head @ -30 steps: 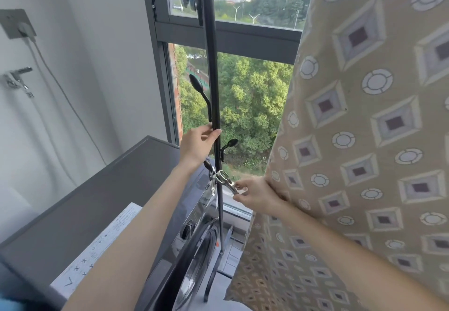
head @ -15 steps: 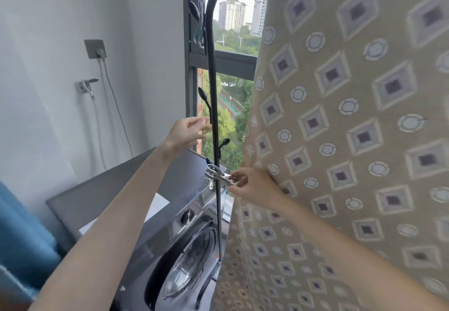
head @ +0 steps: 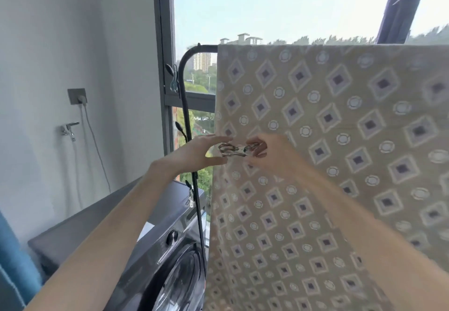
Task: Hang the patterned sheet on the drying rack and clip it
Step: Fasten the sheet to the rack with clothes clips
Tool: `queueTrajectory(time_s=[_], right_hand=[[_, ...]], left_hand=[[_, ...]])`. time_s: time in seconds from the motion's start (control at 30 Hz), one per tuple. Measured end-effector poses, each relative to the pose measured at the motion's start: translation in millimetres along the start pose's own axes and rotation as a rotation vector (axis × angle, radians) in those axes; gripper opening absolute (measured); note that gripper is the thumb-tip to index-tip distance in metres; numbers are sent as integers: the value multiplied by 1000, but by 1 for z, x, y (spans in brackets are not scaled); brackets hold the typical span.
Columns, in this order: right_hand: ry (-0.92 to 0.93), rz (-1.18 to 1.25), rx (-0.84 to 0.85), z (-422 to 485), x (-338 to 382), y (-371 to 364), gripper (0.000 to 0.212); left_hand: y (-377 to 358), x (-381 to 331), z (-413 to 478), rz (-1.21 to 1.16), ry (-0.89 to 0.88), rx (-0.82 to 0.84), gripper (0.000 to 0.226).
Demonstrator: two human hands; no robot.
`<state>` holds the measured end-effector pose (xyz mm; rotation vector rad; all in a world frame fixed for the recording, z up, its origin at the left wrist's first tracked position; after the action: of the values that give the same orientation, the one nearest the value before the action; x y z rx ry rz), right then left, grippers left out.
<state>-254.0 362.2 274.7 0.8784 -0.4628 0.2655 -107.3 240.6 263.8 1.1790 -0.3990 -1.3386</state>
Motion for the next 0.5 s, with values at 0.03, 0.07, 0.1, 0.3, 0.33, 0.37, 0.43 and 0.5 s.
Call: queueTrajectory(time_s=[0.03, 0.07, 0.1, 0.3, 0.33, 0.37, 0.43, 0.5], right_hand=[[-1, -8, -18, -5, 7, 10, 38], [7, -21, -30, -11, 15, 19, 37], [27, -43, -40, -17, 24, 28, 37], [86, -106, -172, -53, 69, 84, 43], [61, -70, -203, -59, 72, 93, 46], [31, -25, -229, -63, 74, 102, 50], [-28, 79, -244, -69, 74, 116, 57], [-58, 181, -241, -72, 74, 128, 62]], left_hand=[[2, -9, -2, 3, -14, -7, 58], [4, -17, -4, -5, -28, -33, 55], [7, -27, -6, -6, -51, -76, 51], [13, -85, -20, -257, -170, -194, 31], [11, -91, -20, -321, -181, -219, 29], [10, -97, -21, -369, -196, -244, 27], [9, -107, -19, -419, -231, -277, 25], [10, -118, -14, -438, -274, -297, 23]])
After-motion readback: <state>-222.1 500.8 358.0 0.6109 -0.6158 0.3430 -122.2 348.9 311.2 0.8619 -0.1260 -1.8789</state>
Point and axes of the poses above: each hand's wrist, its own z-axis towards the middle knuckle, its own y-axis out of the back of the hand, x = y × z, the point moved 5 cm from there along z, towards the middle knuckle, and after that the axes turned 7 degrees about -x, right-handed, at the moved point
